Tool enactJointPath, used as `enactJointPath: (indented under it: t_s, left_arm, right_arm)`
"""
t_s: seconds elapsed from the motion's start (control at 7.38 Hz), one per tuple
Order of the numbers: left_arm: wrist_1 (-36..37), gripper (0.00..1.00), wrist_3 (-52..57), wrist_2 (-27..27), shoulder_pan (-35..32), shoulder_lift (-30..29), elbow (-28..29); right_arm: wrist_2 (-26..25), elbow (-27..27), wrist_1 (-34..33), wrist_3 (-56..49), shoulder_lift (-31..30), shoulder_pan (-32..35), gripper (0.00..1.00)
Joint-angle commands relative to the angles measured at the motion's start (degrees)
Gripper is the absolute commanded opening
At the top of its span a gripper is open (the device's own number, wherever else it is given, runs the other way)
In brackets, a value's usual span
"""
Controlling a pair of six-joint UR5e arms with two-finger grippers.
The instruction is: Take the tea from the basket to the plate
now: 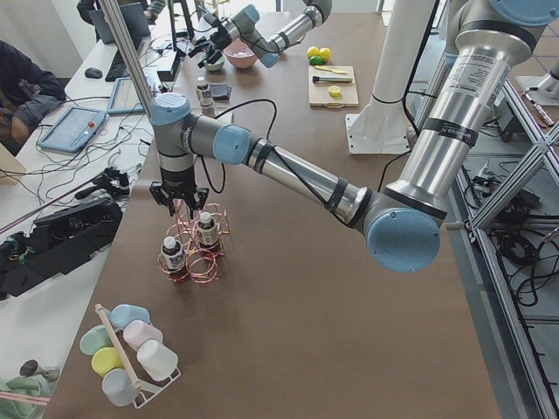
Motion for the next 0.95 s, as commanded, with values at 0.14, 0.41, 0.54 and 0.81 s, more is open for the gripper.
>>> enactJointPath:
  t_s: [0.14,0.41,0.54,0.81]
  left_arm:
    - [1.3,0.99,0.1,0.1,-1.9,-0.1,0.5]
    - [1.7,0.98,0.0,-0.4,-7.1,0.1,3.2]
    - [3.1,0.99,-1.3,-0.6,-9.3,0.1,4.8]
    - [3.2,0.99,-16.0,-4.2,-10.2,3.3,4.6]
  right_arm:
    - [1.3,18.2,-10.7,0.1,-11.3,2.3,1.0]
    - [1.2,22.5,-10.9,0.0,-20.1,4.7,1.0]
    - [1.3,24.1,-11.1,0.1,-23.7,6.0,1.0]
    - [6.6,40.5,-34.8,-0.3,-29.3,9.3,1.0]
